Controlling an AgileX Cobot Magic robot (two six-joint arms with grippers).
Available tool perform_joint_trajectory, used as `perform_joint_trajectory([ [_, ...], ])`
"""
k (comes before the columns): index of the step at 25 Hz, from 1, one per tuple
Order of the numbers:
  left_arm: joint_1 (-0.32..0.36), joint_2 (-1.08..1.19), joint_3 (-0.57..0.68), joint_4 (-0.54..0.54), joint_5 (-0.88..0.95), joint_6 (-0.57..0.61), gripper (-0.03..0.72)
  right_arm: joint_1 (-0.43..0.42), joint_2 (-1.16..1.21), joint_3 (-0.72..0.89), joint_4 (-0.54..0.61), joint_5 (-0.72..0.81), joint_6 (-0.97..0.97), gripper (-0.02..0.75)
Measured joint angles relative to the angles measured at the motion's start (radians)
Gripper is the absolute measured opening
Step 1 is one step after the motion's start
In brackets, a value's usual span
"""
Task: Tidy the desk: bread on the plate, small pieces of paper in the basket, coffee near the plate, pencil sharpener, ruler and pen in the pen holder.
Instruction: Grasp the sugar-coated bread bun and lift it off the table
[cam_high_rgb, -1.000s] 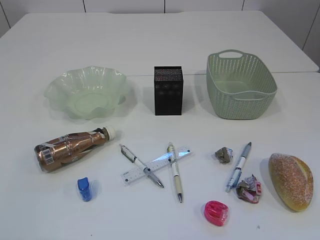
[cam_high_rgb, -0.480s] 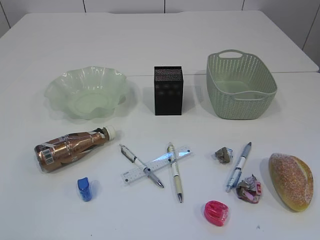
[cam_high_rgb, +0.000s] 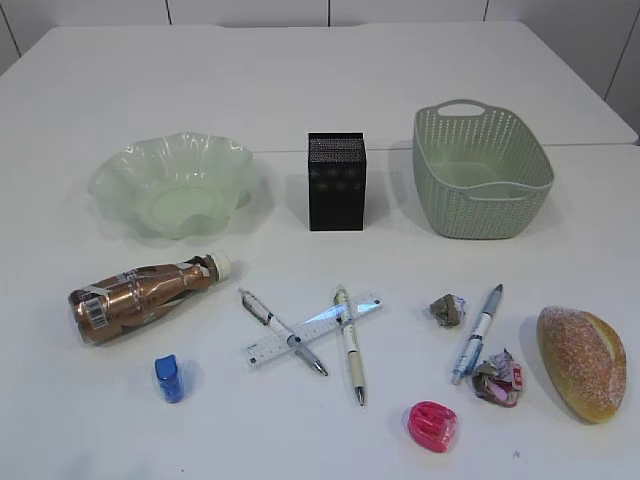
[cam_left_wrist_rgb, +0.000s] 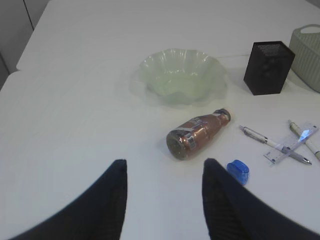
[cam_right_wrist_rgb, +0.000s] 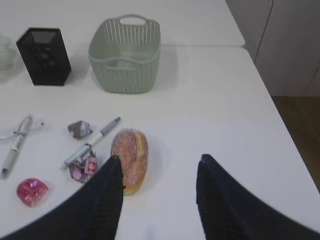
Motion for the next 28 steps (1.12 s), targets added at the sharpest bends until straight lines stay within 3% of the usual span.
perform_joint_trajectory([
  [12,0.000,0.257,-0.155,-0.026,-0.096,0.000,0.341,0.000,0.136,-0.070,0.012,-0.092,0.000,0.386],
  [22,0.000,0.457,-0.164,-0.089,-0.155,0.000,0.341,0.000,0.440,-0.074,0.056,-0.191,0.003,0.386],
  [28,-0.042,0.538,-0.164,-0.090,-0.167,0.000,0.341,0.000,0.560,-0.074,0.078,-0.204,0.008,0.386],
])
